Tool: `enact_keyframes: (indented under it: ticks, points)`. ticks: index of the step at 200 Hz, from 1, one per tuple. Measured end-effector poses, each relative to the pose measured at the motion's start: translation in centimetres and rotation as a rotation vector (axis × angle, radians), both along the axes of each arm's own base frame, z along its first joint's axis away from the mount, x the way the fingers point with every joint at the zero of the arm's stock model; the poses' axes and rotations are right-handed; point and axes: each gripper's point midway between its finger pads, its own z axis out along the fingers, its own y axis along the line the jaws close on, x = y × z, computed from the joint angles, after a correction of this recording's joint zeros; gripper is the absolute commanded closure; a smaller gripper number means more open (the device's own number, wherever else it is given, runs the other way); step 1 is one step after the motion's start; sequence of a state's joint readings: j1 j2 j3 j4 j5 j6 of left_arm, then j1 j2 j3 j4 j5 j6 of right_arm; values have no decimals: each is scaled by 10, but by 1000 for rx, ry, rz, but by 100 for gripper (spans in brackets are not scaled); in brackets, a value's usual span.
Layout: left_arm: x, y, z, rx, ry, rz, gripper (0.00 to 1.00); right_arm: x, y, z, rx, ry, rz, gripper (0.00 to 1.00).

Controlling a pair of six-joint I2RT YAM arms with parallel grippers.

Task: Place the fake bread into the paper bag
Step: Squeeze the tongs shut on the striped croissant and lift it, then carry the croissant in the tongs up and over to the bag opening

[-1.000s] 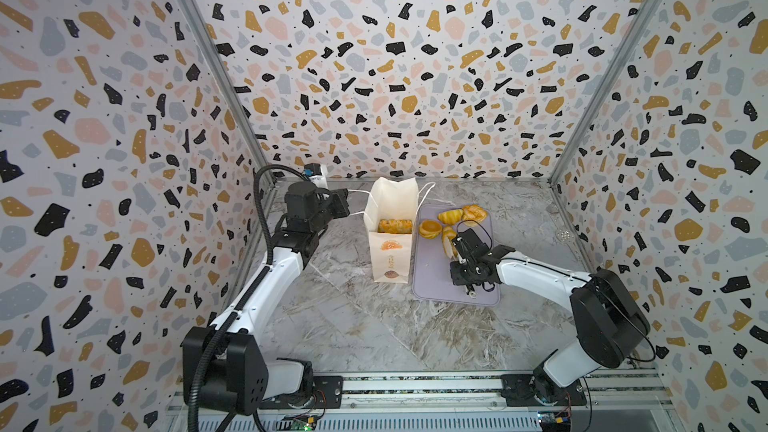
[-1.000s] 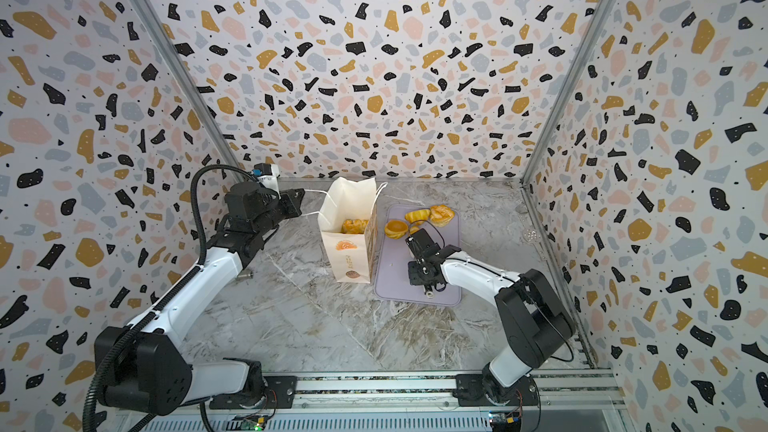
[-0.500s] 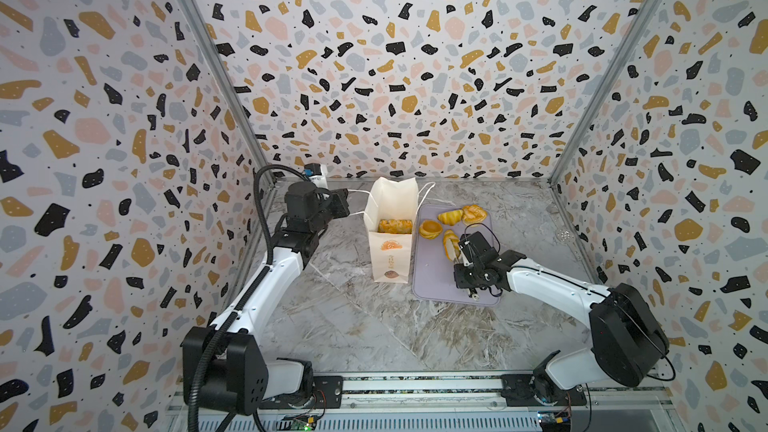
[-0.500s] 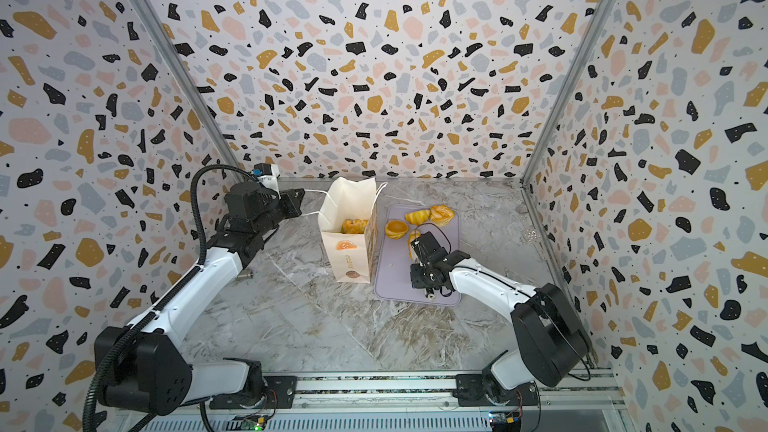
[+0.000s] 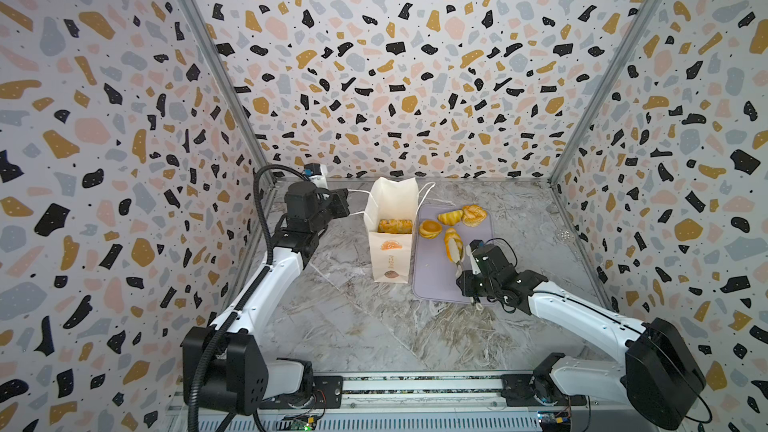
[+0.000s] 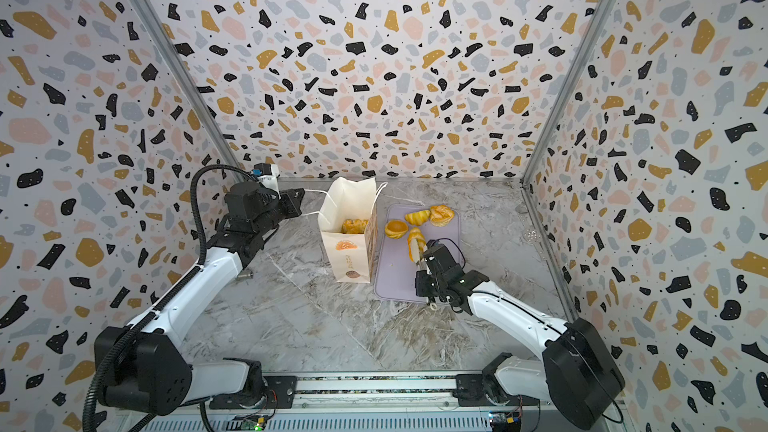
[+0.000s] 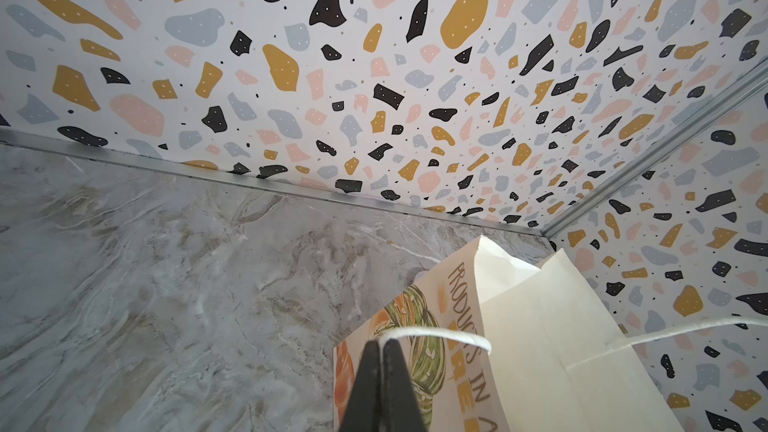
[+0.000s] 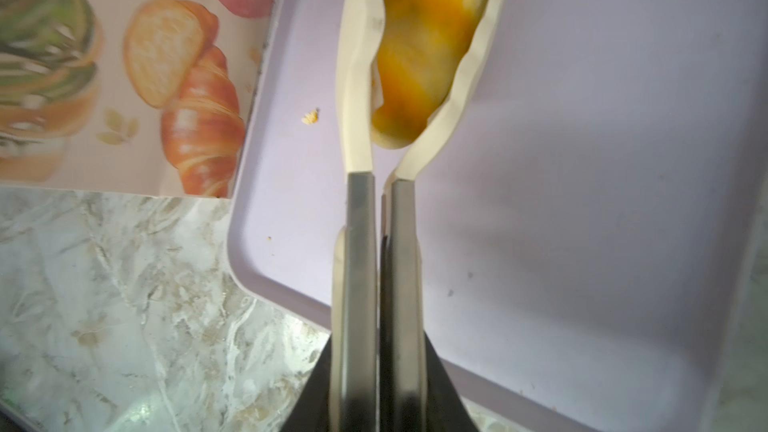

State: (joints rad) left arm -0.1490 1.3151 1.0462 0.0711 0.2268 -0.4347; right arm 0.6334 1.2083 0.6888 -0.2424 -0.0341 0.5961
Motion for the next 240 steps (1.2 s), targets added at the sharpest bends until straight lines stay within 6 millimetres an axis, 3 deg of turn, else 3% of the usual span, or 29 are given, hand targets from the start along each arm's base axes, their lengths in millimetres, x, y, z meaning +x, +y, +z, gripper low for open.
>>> enact_keyframes:
  ticks: [46,178,240]
  points:
    - [0,-2,0,-7,3,-8,100,9,7,30,84,-112,3,75]
    - [-1,-2,2,-2,-4,-10,100,16,8,56,127,-232,14,77]
    - [-2,-2,3,-3,-9,-11,100,26,14,103,179,-331,12,78]
